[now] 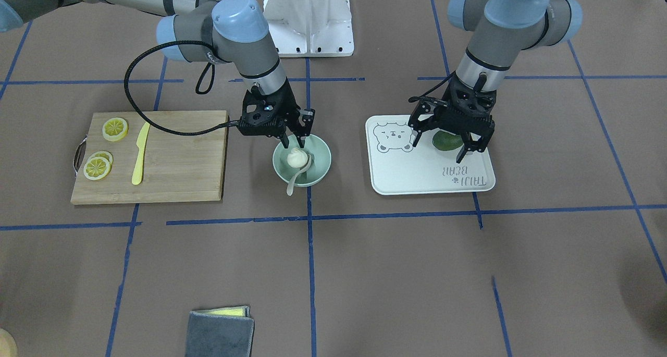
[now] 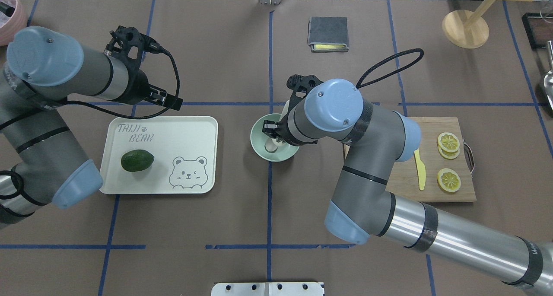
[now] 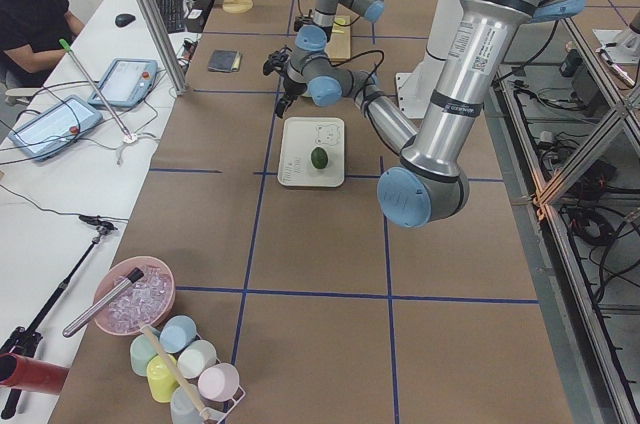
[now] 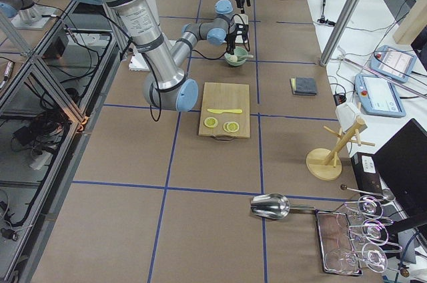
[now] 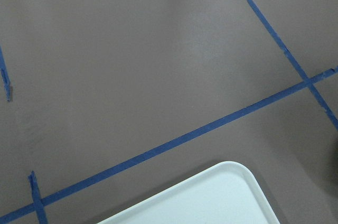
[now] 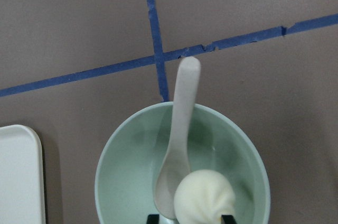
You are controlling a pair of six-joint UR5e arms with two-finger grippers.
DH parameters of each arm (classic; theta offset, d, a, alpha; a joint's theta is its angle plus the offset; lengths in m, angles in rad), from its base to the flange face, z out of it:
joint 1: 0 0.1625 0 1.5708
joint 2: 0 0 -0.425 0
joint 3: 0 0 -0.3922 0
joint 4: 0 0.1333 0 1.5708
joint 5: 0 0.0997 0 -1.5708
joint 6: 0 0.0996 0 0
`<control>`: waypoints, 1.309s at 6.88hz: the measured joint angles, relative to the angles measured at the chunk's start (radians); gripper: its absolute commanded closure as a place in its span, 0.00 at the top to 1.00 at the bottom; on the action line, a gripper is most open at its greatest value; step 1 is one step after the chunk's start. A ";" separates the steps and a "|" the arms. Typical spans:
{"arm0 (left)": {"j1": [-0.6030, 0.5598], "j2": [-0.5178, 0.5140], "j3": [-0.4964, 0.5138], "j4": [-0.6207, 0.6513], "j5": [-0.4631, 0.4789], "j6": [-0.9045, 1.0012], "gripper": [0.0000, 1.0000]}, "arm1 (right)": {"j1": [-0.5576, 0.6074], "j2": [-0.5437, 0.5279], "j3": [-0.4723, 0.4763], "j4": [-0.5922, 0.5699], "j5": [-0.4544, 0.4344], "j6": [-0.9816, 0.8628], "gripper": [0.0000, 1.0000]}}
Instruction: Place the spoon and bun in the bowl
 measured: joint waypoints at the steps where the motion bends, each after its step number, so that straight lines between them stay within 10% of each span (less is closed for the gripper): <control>1: -0.001 0.010 -0.001 -0.001 0.000 0.009 0.99 | 0.001 0.000 0.001 0.002 0.003 -0.001 1.00; 5: -0.164 0.132 0.000 -0.006 -0.122 0.285 0.99 | 0.165 -0.200 0.169 -0.007 0.235 -0.096 1.00; 9: -0.550 0.289 0.120 0.036 -0.375 0.803 0.99 | 0.499 -0.535 0.236 -0.010 0.488 -0.582 1.00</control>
